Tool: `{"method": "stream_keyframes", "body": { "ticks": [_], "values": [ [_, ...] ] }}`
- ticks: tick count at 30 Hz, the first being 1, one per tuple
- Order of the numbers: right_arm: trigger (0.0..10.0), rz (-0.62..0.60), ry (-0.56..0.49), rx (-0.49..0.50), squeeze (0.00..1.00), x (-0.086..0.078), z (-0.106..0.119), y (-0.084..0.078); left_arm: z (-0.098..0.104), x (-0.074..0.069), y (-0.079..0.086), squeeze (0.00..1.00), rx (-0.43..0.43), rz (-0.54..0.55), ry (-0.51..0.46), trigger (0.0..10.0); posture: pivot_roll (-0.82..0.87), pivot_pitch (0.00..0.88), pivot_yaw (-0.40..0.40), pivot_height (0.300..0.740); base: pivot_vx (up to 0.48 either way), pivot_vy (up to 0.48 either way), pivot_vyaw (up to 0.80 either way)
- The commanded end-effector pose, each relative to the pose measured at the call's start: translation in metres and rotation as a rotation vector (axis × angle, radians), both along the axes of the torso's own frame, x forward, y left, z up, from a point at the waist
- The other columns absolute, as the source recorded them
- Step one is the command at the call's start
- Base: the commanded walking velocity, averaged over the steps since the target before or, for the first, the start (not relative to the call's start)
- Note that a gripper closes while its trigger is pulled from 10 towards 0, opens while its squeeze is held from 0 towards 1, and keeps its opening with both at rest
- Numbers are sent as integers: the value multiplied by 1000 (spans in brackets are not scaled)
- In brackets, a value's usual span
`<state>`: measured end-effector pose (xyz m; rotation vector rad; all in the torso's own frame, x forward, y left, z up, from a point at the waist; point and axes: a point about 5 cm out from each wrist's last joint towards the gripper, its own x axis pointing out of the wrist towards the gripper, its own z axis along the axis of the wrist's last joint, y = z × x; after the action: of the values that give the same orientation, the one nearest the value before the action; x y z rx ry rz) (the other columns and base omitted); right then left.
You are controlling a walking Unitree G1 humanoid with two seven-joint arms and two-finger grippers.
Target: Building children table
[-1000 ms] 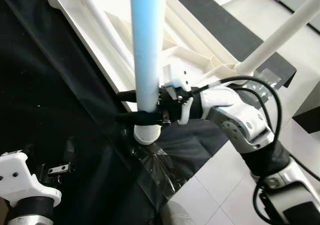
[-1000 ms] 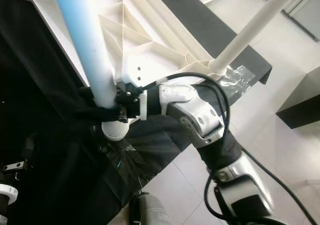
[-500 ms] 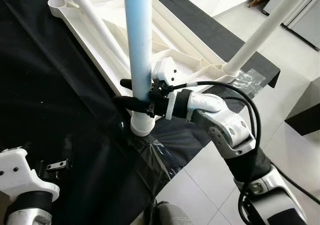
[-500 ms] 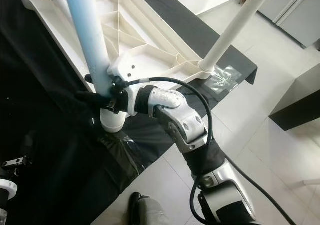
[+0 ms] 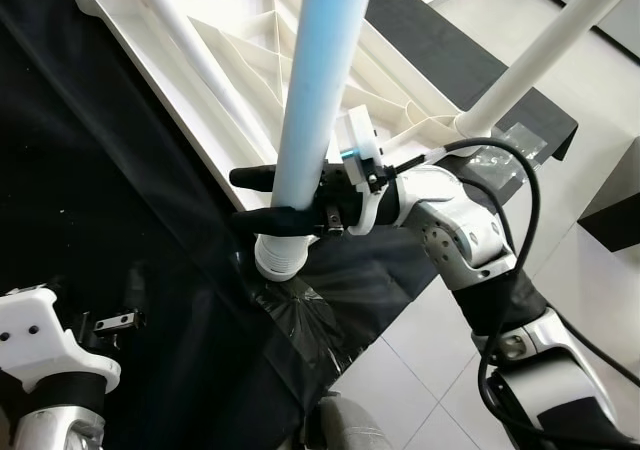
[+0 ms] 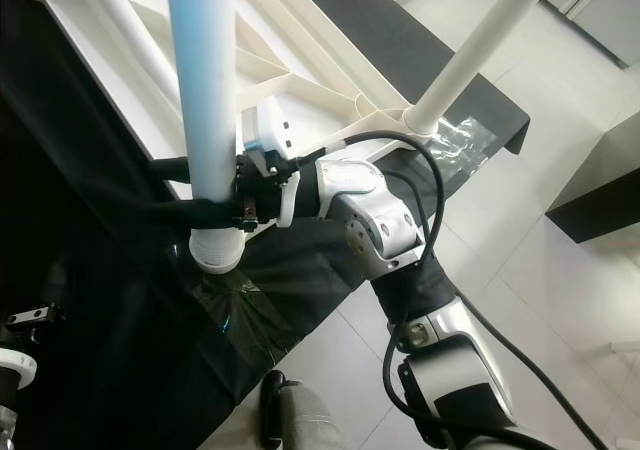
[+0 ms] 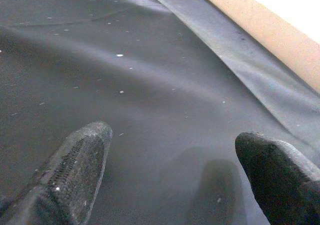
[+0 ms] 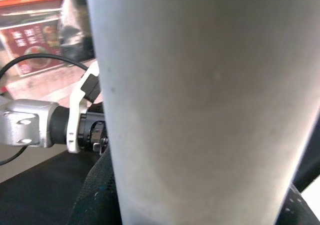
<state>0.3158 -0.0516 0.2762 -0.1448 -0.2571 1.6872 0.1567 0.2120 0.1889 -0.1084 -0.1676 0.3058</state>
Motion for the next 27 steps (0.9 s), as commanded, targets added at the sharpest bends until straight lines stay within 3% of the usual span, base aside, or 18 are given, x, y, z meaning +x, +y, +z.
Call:
{"method": "stream_keyframes", "body": {
  "ticks": [1, 5, 12, 16, 20, 27],
  "values": [
    [10000, 36, 48, -60, 0, 5, -16, -5, -3, -3, 0, 0, -5, 7, 19, 10000, 6, 341, -190, 740, 0, 0, 0],
    [10000, 45, 38, -59, 0, 9, -15, -3, -3, -3, 0, 0, -5, 6, 18, 10000, 12, 347, -188, 740, 0, 0, 0],
    [10000, 119, -81, -47, 0, 15, 0, 15, -1, -5, 0, 0, -5, 4, 19, 10000, 21, 362, -184, 740, 0, 0, 0],
    [10000, 162, -92, -50, 0, 13, 5, 15, 0, -5, 0, 0, -5, 4, 19, 10000, 22, 365, -183, 740, 0, 0, 0],
    [10000, 289, -124, -79, 0, 12, 24, 13, -1, -6, 0, 0, -8, 4, 21, 10000, 23, 372, -181, 740, 0, 0, 0],
    [10000, 314, -167, -110, 0, 12, 40, 10, -1, -6, 1, 0, -12, 3, 23, 10000, 24, 374, -183, 740, 0, 0, 0]
  ]
}}
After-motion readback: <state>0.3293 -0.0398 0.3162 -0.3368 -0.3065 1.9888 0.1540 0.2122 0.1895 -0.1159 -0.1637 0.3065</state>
